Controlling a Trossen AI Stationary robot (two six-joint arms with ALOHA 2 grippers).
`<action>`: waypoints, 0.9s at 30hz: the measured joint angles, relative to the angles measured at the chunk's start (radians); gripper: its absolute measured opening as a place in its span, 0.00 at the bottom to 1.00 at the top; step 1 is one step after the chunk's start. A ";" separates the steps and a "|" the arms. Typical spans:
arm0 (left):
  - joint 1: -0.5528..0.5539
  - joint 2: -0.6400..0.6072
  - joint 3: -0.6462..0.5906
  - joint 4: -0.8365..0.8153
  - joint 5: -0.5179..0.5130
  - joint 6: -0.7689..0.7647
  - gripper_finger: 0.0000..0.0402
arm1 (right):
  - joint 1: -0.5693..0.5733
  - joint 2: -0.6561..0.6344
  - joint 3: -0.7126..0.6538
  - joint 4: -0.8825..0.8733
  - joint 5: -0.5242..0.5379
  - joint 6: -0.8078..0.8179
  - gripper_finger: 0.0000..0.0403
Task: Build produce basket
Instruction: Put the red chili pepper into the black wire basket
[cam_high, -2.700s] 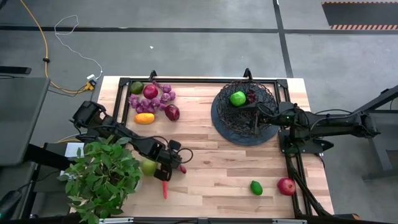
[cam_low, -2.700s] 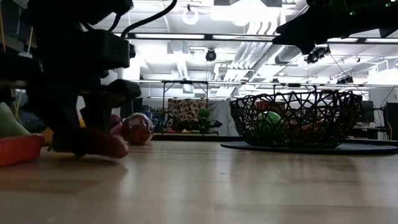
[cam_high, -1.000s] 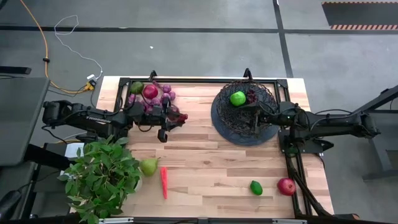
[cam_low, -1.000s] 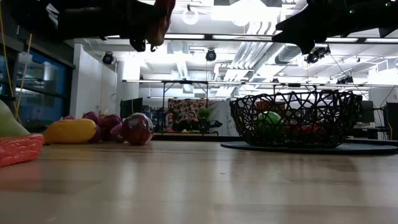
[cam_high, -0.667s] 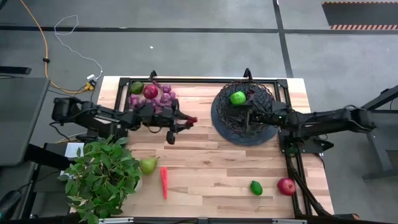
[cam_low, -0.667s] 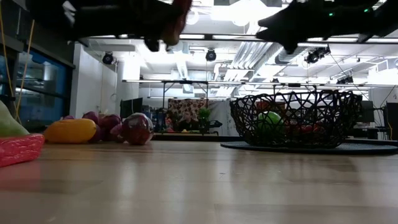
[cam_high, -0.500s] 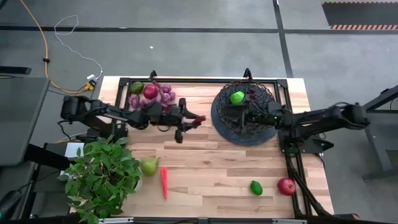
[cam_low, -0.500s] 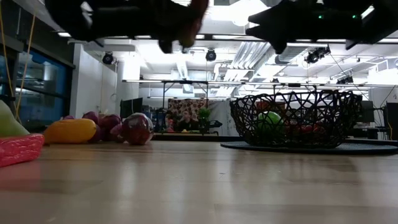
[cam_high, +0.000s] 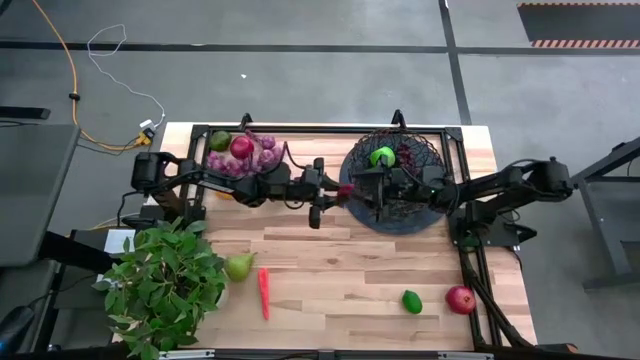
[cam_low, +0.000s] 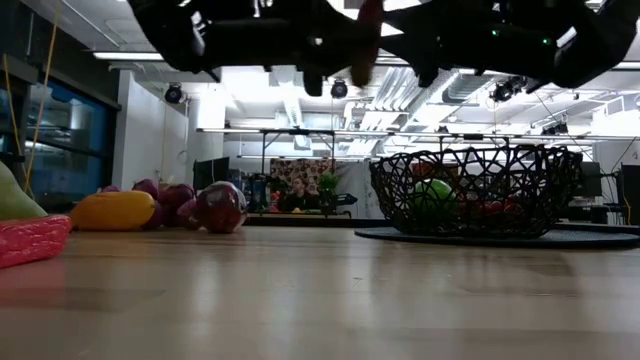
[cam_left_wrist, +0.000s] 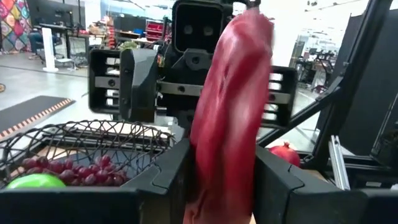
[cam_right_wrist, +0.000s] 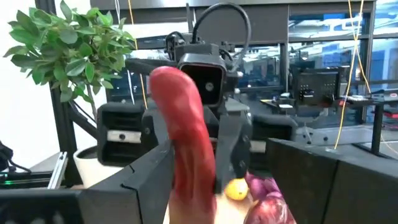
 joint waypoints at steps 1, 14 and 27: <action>0.000 0.011 0.012 -0.001 -0.002 0.000 0.30 | 0.007 0.007 0.014 -0.005 -0.001 -0.004 0.58; 0.000 0.037 0.034 -0.005 -0.001 -0.007 0.30 | 0.028 0.024 0.101 -0.169 0.004 -0.038 0.57; 0.001 0.037 0.034 -0.010 -0.003 -0.007 0.30 | 0.028 0.024 0.101 -0.169 0.005 -0.001 0.34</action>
